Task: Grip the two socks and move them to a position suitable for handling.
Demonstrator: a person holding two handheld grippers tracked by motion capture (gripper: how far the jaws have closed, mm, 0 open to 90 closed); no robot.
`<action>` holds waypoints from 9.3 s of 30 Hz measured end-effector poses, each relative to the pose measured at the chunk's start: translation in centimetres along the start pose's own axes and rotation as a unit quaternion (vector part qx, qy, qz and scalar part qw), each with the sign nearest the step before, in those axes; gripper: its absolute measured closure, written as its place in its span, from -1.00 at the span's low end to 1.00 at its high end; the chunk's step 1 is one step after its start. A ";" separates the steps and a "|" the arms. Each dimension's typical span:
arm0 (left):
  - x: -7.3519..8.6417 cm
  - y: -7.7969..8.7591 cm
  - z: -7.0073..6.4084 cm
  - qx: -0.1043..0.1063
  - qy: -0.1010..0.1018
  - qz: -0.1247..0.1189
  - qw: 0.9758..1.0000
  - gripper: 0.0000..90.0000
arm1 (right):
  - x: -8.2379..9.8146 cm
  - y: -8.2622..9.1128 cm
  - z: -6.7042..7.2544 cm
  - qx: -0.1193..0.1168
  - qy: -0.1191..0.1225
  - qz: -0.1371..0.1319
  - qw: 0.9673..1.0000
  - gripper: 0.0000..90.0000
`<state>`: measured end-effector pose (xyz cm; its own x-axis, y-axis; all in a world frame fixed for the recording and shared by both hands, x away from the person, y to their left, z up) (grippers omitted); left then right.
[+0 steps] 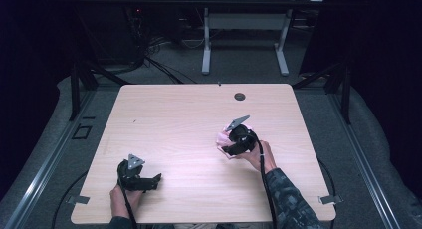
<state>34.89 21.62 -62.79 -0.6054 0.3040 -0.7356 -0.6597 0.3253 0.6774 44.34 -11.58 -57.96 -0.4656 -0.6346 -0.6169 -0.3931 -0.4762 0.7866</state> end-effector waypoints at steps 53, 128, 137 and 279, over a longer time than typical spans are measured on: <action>0.0 0.0 0.0 -0.003 0.002 0.000 1.000 -0.99 | 1.1 7.5 6.2 -0.063 0.003 -0.101 0.993 0.85; -6.5 -2.5 -17.0 0.278 -0.163 0.003 0.947 0.98 | 9.5 4.4 10.9 -0.070 -0.018 -0.070 0.995 0.86; -8.1 -1.0 -15.9 0.289 -0.116 -0.025 0.950 0.99 | 9.2 6.1 9.4 -0.054 -0.007 -0.066 0.996 0.86; -1.4 -1.4 -7.1 0.074 -0.070 -0.002 0.995 -0.98 | 3.6 3.1 1.6 -0.030 -0.044 -0.071 0.996 -0.31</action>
<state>33.48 14.35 -62.71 -0.5287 0.4210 -0.7370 -0.5828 0.4513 0.6758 40.22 -14.39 -57.76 -0.4776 -0.5042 -0.7195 -0.4128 -0.5941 0.6904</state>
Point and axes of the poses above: each handheld gripper's, and its own axes: y roughly backward along the jaws, x roughly out of its underside, z roughly to its left, the point moved 5 cm from there along -y, roughly forward along the jaws, and after that the axes turned 2 degrees about -z, right-handed, at the moved point
